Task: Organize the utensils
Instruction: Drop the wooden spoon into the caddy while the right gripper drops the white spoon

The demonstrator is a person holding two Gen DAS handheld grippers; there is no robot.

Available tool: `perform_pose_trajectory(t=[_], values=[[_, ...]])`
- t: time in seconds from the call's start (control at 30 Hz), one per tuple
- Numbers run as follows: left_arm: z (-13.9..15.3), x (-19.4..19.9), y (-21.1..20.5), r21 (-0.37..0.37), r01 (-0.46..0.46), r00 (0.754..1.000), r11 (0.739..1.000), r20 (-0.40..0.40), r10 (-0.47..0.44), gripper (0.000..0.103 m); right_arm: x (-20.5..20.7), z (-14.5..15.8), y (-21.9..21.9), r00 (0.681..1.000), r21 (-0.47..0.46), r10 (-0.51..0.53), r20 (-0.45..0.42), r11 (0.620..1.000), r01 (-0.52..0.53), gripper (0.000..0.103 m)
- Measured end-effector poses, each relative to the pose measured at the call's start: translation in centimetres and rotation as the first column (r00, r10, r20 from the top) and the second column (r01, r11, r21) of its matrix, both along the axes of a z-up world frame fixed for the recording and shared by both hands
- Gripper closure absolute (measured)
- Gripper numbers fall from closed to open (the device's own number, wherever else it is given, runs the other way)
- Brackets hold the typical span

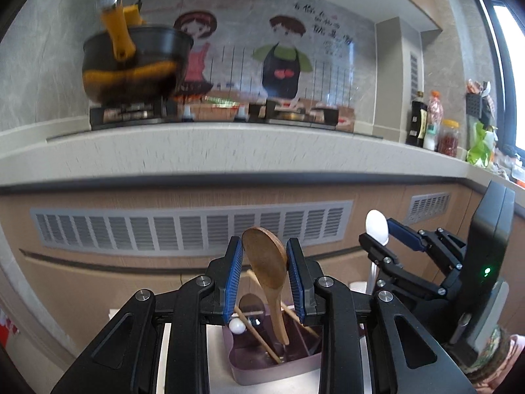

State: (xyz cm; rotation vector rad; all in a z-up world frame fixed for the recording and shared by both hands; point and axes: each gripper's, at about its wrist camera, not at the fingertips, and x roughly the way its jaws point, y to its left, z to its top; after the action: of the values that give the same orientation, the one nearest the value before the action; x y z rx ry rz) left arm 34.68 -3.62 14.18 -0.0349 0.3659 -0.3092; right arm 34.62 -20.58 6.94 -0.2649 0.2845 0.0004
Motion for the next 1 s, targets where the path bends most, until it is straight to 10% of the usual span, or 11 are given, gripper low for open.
perform_pose_trajectory(t=[0.33,0.47,1.0], values=[[-5.4,3.2,-0.5,-0.009,0.008,0.993,1.000,-0.115,-0.009,0.074,1.9,-4.6,0.5,0.997,-0.028,0.013,-0.075,1.000,-0.015,0.069],[-6.0,3.6,-0.4,-0.026,0.015,0.987,1.000,-0.159,-0.019,0.062,1.7,-5.1,0.5,0.994,-0.021,0.029,-0.106,0.999,-0.032,0.030],[-8.6,-4.1,3.8,0.052,-0.095,0.951,0.994,-0.291,0.107,0.033,-9.1,-4.4,-3.1,0.944,0.068,0.054,-0.325,0.997,-0.034,0.015]])
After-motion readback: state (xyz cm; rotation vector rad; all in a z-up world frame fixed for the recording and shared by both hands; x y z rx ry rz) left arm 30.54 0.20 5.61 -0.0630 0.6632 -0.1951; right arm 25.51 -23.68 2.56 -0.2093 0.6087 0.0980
